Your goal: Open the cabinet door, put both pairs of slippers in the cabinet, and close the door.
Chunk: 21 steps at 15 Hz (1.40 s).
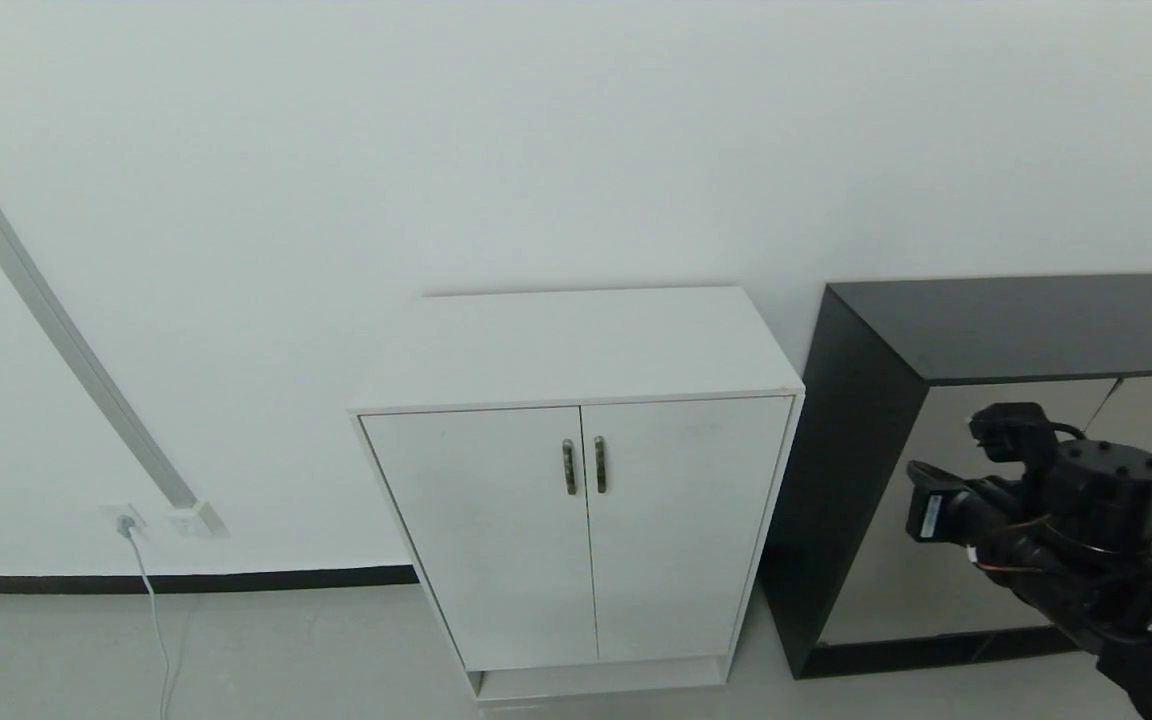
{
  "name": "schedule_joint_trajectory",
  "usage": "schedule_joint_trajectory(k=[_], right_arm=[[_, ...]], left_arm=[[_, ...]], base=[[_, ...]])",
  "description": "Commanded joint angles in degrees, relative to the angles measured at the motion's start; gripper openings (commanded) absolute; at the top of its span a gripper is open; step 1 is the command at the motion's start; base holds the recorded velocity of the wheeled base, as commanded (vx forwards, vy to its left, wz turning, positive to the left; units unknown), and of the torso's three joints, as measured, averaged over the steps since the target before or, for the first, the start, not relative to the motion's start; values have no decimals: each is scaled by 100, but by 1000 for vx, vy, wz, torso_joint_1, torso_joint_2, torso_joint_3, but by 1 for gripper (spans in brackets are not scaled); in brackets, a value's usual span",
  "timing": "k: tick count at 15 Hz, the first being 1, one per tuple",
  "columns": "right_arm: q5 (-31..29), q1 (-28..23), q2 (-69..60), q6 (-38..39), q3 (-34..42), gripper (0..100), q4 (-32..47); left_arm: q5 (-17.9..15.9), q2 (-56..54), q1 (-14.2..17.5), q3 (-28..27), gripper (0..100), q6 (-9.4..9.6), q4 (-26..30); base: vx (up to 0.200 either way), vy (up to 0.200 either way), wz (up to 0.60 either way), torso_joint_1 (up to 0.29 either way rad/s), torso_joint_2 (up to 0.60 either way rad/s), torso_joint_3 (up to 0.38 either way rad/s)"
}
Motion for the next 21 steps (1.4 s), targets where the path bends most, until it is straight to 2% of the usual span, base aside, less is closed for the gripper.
schedule_joint_trajectory(k=[1,5,8,9,11,16,21], right_arm=[[58,-339,-748,-1,739,0,-94],[506,-831,-1706,-317,1723,0,-41],[541,-972,-2374,-449,2031,0,161],[541,-972,-2690,-467,2031,0,495],[726,-963,-3648,-713,2031,0,1699],[1147,-955,-5582,-730,2031,0,4397],[1341,-937,-6988,-722,2031,0,6454]], left_arm=[[-5,7,-1,0,0,-4,0],[-5,7,-1,0,0,-4,0],[4,7,-1,0,0,-4,0],[4,7,-1,0,0,-4,0],[4,7,-1,0,0,-13,0],[4,7,-1,0,0,-4,0],[4,7,-1,0,0,-4,0]], base=[[0,0,0,0,0,0],[0,0,0,0,0,0],[0,0,0,0,0,0],[0,0,0,0,0,0],[0,0,0,0,0,0],[0,0,0,0,0,0],[0,0,0,0,0,0]])
